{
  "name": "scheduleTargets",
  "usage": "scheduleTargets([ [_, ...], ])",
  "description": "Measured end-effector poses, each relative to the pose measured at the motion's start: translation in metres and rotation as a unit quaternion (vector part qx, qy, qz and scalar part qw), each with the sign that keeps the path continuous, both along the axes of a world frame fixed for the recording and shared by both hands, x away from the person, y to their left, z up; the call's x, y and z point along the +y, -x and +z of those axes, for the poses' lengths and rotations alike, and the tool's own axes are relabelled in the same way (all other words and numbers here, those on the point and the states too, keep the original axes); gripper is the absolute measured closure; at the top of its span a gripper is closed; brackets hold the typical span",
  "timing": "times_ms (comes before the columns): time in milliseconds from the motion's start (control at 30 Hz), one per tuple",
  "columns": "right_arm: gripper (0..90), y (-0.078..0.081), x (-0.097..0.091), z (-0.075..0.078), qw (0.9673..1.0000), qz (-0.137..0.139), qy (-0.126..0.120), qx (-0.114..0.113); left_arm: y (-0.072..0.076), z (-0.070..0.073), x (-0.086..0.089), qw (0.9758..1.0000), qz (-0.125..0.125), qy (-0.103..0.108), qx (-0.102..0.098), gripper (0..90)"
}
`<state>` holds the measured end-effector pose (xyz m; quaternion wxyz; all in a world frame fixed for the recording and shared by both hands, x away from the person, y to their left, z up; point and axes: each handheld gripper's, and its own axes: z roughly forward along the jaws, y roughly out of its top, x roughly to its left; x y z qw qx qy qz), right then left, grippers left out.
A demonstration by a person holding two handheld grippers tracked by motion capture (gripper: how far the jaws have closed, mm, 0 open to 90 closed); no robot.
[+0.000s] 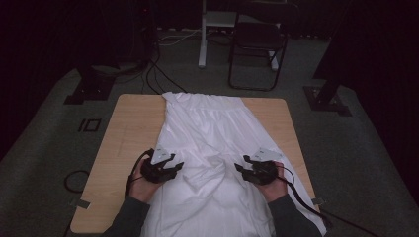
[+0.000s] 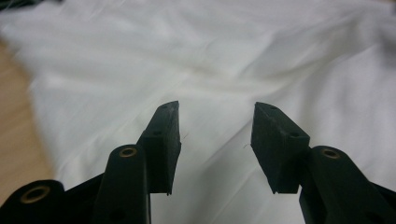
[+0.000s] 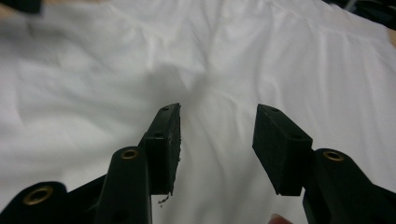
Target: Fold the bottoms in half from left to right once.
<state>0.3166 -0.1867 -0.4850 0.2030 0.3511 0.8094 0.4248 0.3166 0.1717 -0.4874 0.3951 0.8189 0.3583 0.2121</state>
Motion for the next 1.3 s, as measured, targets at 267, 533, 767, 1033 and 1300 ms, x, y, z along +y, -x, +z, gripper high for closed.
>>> scheduleTargets([
  [267, 42.7, -0.012, 0.043, 0.006, 0.9994, 0.03, 0.01, 0.011, 0.001, -0.033, 0.029, 0.9979, 0.046, -0.005, 0.045, 52.3],
  [533, 46.0, -0.035, 0.057, -0.029, 0.9966, 0.026, 0.04, 0.067, -0.001, -0.064, 0.018, 0.9952, 0.038, -0.037, 0.081, 52.5],
  [767, 50.7, -0.058, 0.061, -0.068, 0.9934, 0.019, 0.055, 0.099, -0.016, -0.064, 0.018, 0.9947, 0.056, -0.046, 0.073, 53.8],
  [1033, 50.8, -0.084, 0.064, -0.071, 0.9956, -0.004, 0.028, 0.089, -0.057, -0.061, 0.021, 0.9924, 0.086, -0.063, 0.061, 54.6],
  [1300, 47.2, -0.11, 0.068, -0.07, 0.9954, -0.028, 0.02, 0.09, -0.093, -0.057, 0.019, 0.9879, 0.116, -0.086, 0.057, 52.6],
])
